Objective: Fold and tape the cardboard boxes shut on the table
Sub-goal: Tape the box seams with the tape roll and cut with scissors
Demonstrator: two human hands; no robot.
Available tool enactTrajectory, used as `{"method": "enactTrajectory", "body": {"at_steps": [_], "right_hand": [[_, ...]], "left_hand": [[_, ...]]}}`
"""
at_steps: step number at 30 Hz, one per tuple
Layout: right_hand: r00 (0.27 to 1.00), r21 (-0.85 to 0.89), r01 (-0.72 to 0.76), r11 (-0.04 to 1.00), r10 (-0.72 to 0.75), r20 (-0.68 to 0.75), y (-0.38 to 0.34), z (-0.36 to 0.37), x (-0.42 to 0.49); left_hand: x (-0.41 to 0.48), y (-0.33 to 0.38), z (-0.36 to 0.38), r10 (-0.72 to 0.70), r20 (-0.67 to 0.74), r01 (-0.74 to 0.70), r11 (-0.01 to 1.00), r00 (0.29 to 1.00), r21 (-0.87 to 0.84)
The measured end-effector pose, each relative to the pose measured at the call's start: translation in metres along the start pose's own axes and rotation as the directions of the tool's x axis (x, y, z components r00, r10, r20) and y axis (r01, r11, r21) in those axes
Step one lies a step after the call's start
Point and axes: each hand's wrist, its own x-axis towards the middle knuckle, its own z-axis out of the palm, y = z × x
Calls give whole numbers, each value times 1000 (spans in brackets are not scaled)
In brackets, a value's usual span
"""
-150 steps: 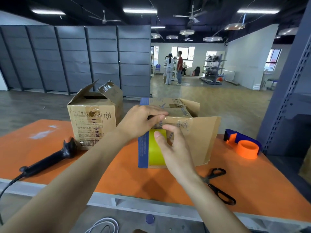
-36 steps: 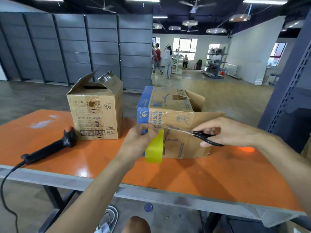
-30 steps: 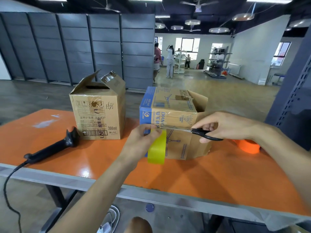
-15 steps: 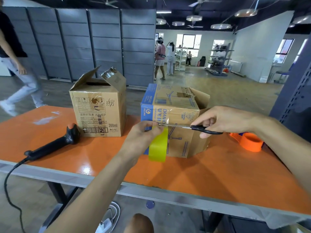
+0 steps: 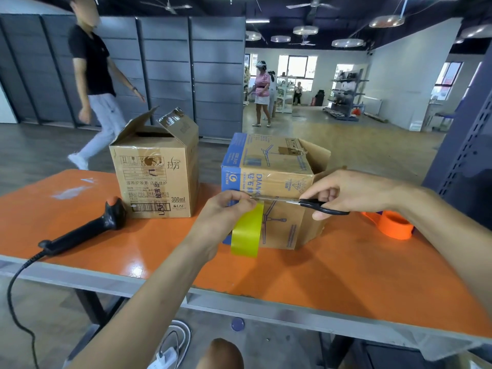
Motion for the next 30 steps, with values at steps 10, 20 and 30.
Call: {"method": "enactTrajectory", "body": {"at_steps": [10, 20, 30], "right_hand": [[1000, 30, 1, 1000, -1, -11, -2, 0, 2], [1000, 21, 6, 1000, -6, -3, -7, -2, 2], [1000, 54, 2, 999, -1, -13, -8, 0, 4]], "left_hand": [[4, 5, -3, -53, 47, 53, 998, 998, -18], [12, 8, -6, -132, 77, 131, 991, 988, 11], [18, 11, -6, -152, 93, 151, 988, 984, 18]]}}
